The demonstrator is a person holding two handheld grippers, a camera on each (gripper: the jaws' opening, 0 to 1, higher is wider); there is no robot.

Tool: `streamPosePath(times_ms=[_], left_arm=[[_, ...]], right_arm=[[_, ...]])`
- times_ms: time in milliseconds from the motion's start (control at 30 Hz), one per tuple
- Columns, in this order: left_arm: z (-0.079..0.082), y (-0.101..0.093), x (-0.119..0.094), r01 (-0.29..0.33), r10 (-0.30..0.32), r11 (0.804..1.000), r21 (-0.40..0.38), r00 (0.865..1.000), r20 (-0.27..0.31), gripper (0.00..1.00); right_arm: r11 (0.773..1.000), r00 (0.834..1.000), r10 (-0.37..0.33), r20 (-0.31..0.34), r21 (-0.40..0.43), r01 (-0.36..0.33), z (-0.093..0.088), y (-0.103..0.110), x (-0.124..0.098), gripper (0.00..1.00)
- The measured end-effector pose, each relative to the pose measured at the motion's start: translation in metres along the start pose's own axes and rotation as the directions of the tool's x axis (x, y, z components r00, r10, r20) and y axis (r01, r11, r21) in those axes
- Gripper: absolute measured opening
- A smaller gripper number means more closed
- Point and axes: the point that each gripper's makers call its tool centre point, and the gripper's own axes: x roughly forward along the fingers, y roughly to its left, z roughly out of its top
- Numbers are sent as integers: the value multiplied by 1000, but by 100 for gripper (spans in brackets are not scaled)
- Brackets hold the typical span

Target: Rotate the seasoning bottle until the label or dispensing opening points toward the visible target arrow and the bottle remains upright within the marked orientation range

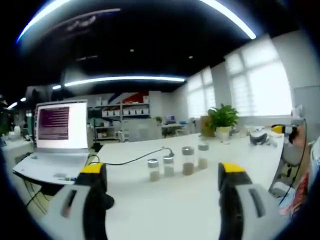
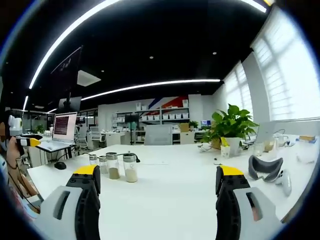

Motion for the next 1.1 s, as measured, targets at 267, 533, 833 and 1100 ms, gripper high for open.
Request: streamPosePath(times_ms=[267,533,833,1100], left_arm=[[4,3,-6,-16,16,1000,3,1000,18,97],[5,7,-7,-32,32,999,9,999,17,97],[0,6,-5,-24,24,1000,14,1000,1,96],[-5,4,-4,-19,19,1000,24,1000,-18,96]], right_arm=[[1000,1000,-5,10,-8,5,3,1,-5,99],[1000,1000,-6,-5,-7,6,-1,0,-4,99],[1000,1000,3,-11,-5,-3,-4,3,-4,99],[1000,1000,-11,-11,10,11,-6,-2,-4,99]])
